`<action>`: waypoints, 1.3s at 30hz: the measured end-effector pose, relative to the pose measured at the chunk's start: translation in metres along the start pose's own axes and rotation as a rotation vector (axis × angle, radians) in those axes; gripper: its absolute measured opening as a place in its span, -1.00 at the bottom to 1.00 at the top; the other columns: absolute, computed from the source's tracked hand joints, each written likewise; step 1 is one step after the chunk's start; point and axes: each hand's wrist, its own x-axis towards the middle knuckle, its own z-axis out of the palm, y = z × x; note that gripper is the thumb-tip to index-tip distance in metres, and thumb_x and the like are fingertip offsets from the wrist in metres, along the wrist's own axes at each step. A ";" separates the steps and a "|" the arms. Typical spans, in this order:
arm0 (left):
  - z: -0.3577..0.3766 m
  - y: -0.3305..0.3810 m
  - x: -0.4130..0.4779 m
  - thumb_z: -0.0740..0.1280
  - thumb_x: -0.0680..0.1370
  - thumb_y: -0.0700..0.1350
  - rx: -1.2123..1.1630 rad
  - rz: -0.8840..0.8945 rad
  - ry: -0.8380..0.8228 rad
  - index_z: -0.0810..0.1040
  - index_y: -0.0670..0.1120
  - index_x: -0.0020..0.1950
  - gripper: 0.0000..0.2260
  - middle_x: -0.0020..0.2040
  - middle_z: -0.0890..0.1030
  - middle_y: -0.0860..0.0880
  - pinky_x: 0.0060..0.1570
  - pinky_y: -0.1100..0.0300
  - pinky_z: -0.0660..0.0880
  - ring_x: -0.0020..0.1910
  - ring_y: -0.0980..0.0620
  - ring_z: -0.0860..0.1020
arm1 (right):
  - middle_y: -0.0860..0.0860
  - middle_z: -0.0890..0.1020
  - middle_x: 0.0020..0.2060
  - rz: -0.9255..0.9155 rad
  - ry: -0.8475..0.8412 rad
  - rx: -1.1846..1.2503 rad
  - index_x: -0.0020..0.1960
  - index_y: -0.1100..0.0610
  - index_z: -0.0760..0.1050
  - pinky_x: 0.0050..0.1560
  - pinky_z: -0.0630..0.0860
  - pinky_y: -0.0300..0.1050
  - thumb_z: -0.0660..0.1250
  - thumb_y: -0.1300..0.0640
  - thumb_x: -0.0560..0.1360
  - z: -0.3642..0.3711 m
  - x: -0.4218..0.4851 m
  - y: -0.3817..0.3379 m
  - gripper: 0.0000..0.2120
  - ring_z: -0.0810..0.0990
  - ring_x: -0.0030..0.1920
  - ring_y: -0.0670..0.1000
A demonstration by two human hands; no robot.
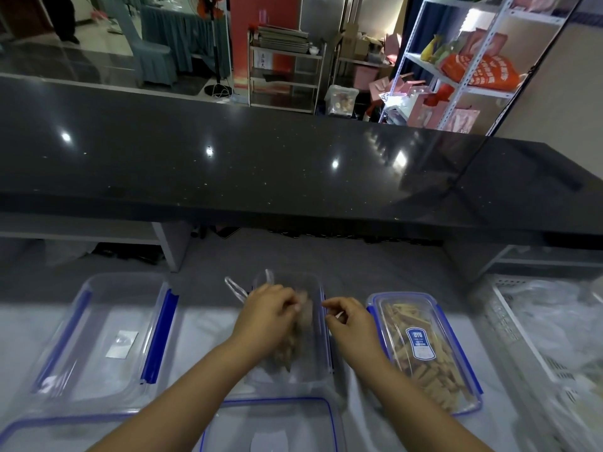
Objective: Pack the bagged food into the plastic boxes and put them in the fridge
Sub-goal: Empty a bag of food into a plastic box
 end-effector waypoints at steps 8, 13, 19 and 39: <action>-0.015 0.023 0.000 0.20 0.59 -0.18 -1.136 -0.385 0.076 0.47 -0.10 -0.12 -0.89 -0.16 0.54 -0.10 -0.20 0.17 0.51 -0.17 0.00 0.51 | -0.07 0.59 -0.04 -0.053 -0.011 0.082 0.05 0.02 0.54 -0.02 0.52 -0.23 0.20 0.12 0.58 0.004 -0.004 -0.007 -0.84 0.56 -0.03 -0.15; -0.013 0.021 0.000 0.17 0.60 -0.19 -1.536 -0.531 0.084 0.44 -0.10 -0.14 -0.86 -0.15 0.57 -0.14 -0.15 0.02 0.54 -0.14 -0.09 0.55 | -0.04 0.62 -0.13 -0.080 0.048 0.279 0.00 0.01 0.50 -0.15 0.53 -0.26 0.16 0.17 0.60 0.004 -0.008 -0.015 -0.85 0.59 -0.13 -0.17; -0.012 0.003 -0.005 0.19 0.59 -0.16 -0.393 -0.269 0.056 0.43 -0.05 -0.21 -0.83 -0.16 0.48 0.05 -0.22 0.24 0.38 -0.20 0.08 0.45 | -0.10 0.61 -0.16 -0.030 0.095 0.228 -0.07 -0.04 0.47 -0.21 0.47 -0.42 0.19 0.25 0.57 0.000 -0.004 -0.007 -0.79 0.55 -0.23 -0.31; -0.001 -0.007 -0.038 0.52 0.25 0.02 0.401 0.583 -0.153 0.63 0.15 -0.20 -0.84 0.23 0.54 0.05 0.18 0.01 0.39 0.33 -0.04 0.40 | -0.05 0.32 0.01 -0.040 -0.189 -0.300 0.17 0.03 0.49 -0.21 0.39 -0.37 0.22 0.21 0.56 0.008 0.035 -0.015 -0.78 0.43 -0.16 -0.13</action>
